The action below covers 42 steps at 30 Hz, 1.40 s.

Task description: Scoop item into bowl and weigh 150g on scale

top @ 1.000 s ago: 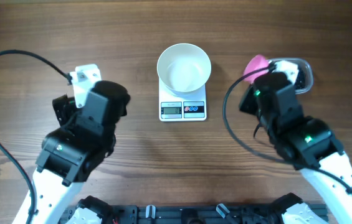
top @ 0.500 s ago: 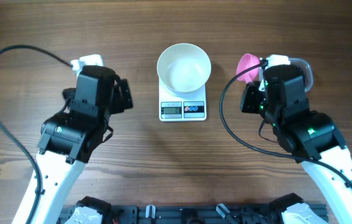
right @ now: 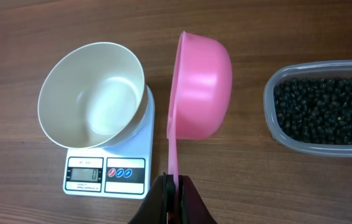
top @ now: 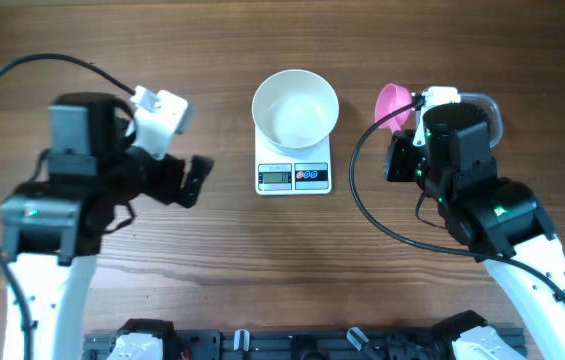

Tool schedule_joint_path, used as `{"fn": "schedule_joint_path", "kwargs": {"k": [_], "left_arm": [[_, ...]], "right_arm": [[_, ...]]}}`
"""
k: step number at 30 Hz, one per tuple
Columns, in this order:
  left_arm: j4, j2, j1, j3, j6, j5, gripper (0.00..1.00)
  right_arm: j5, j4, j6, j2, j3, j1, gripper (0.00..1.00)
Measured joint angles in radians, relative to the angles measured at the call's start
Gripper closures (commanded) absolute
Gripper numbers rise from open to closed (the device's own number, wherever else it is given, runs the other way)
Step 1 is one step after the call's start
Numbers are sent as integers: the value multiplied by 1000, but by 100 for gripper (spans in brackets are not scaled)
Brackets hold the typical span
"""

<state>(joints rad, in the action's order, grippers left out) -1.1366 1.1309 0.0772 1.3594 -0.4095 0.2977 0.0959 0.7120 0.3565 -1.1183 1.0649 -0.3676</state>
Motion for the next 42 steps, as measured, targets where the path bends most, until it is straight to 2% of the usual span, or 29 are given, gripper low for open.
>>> {"fn": "schedule_joint_path", "kwargs": {"k": [5, 11, 19, 33, 42], "left_arm": [[-97, 1, -40, 68, -164, 68, 0], [-100, 1, -40, 75, -233, 92, 0], [-100, 1, -40, 76, -254, 94, 0], [-100, 1, -40, 76, -259, 94, 0], [-100, 1, -40, 76, -269, 94, 0]], "right_arm": [[-3, 30, -16, 0, 0, 0, 95], [-10, 36, -30, 0, 0, 0, 96], [-43, 35, -30, 5, 0, 0, 96], [-97, 35, 5, 194, 0, 0, 96], [-140, 69, 5, 215, 0, 0, 96]]}}
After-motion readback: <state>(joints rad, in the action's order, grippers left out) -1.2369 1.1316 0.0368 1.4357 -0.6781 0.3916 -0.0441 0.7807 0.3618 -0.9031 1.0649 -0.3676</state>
